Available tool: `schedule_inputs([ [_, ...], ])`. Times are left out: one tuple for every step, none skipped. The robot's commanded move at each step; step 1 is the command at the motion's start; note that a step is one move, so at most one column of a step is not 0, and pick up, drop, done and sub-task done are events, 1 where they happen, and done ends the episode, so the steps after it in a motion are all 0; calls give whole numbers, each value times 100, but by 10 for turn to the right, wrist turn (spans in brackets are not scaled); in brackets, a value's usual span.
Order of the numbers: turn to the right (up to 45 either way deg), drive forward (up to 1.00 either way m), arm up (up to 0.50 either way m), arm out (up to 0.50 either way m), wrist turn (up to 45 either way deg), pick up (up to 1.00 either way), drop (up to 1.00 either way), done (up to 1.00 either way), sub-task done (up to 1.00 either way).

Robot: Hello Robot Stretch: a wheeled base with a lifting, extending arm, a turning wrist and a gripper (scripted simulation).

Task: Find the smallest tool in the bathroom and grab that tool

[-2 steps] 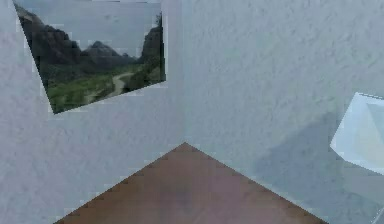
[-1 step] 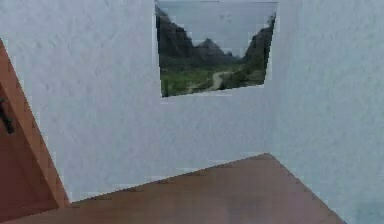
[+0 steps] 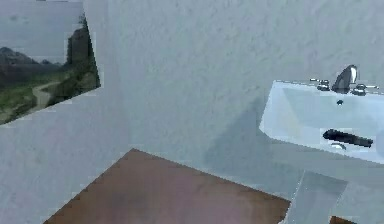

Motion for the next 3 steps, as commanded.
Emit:
schedule_inputs([
  [450,0,0,0,0,0,0,0,0],
  [360,0,0,0,0,0,0,0,0],
  [0,80,0,0,0,0,0,0,0],
])
